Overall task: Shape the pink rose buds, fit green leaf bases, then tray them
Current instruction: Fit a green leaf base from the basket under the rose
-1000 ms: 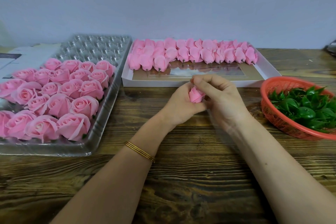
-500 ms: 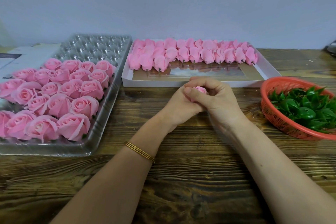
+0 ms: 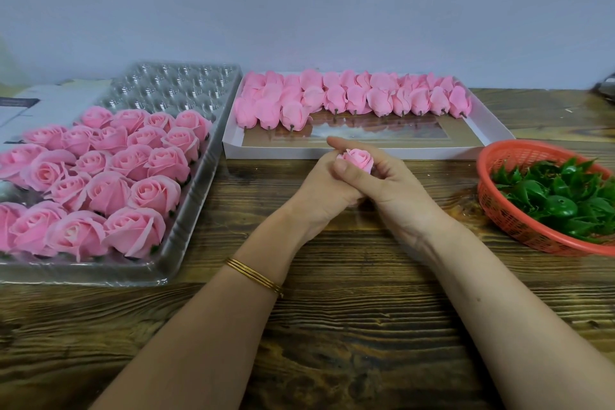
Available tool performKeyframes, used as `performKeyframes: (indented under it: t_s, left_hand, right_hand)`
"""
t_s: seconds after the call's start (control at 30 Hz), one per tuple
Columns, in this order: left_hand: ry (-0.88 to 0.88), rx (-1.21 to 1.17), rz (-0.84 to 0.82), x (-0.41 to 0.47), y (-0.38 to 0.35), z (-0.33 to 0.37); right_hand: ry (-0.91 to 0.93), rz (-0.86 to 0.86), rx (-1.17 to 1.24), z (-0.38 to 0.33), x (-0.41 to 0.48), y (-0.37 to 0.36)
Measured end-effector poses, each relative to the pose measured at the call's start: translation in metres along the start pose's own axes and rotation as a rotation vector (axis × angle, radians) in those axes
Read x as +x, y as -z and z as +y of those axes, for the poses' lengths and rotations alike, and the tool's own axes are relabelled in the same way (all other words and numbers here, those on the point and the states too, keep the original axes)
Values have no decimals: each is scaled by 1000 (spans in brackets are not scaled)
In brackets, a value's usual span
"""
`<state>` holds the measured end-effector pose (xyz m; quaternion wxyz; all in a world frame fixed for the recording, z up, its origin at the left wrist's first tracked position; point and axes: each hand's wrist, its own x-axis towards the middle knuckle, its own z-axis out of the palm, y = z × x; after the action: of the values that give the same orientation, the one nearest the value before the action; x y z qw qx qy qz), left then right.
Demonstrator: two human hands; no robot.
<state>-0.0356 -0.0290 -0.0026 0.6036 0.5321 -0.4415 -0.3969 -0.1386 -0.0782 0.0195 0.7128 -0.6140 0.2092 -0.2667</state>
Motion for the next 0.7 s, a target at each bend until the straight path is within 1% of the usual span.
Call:
performKeyframes:
  t_s: [0.13,0.17,0.3,0.5,0.7]
  left_hand:
    - [4,3,-8,0,0,2]
    - [-2,-8,-2,0,-1,2]
    - [-29,-71,28,2,-2,0]
    - [-34,-85,55,4,1,-3]
    - [5,-174,96,5,1,-1]
  right_hand:
    - [-12,-4,-52,-2,1,4]
    - [-17,10,-31,-2,2,5]
    - [-31,62,187,-5,3,5]
    - [-46,72,286,-4,8,5]
    - [-66,38,335,-3,8,7]
